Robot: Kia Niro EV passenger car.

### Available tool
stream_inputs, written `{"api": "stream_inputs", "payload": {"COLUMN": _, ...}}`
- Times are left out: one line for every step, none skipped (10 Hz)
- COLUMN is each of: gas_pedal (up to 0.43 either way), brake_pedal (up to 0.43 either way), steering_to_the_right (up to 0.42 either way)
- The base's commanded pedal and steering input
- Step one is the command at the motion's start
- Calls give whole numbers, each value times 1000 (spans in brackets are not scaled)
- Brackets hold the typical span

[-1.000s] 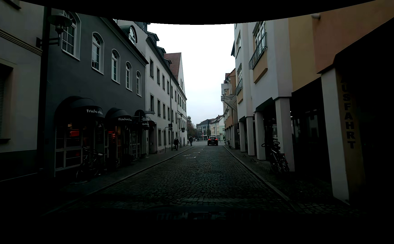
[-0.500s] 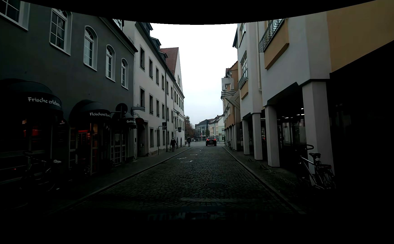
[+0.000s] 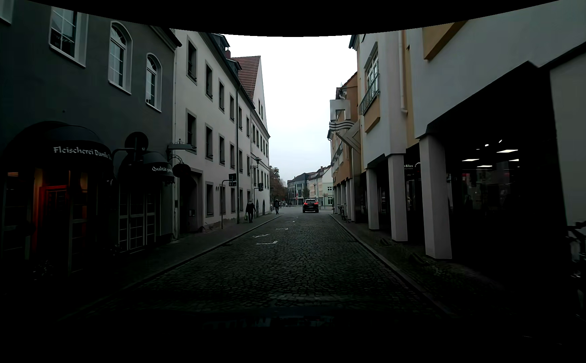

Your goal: Follow the waypoints while adhering to traffic rules and regulations

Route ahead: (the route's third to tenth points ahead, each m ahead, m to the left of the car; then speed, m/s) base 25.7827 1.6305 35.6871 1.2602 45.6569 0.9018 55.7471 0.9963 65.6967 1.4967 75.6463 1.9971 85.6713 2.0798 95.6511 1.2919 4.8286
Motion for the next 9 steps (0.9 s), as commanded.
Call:
{"api": "stream_inputs", "payload": {"gas_pedal": 98, "brake_pedal": 0, "steering_to_the_right": 8}}
{"api": "stream_inputs", "payload": {"gas_pedal": 98, "brake_pedal": 0, "steering_to_the_right": 8}}
{"api": "stream_inputs", "payload": {"gas_pedal": 98, "brake_pedal": 0, "steering_to_the_right": 10}}
{"api": "stream_inputs", "payload": {"gas_pedal": 98, "brake_pedal": 0, "steering_to_the_right": 12}}
{"api": "stream_inputs", "payload": {"gas_pedal": 98, "brake_pedal": 0, "steering_to_the_right": 7}}
{"api": "stream_inputs", "payload": {"gas_pedal": 98, "brake_pedal": 0, "steering_to_the_right": 0}}
{"api": "stream_inputs", "payload": {"gas_pedal": 98, "brake_pedal": 0, "steering_to_the_right": -1}}
{"api": "stream_inputs", "payload": {"gas_pedal": 98, "brake_pedal": 0, "steering_to_the_right": 1}}
{"api": "stream_inputs", "payload": {"gas_pedal": 98, "brake_pedal": 0, "steering_to_the_right": 4}}
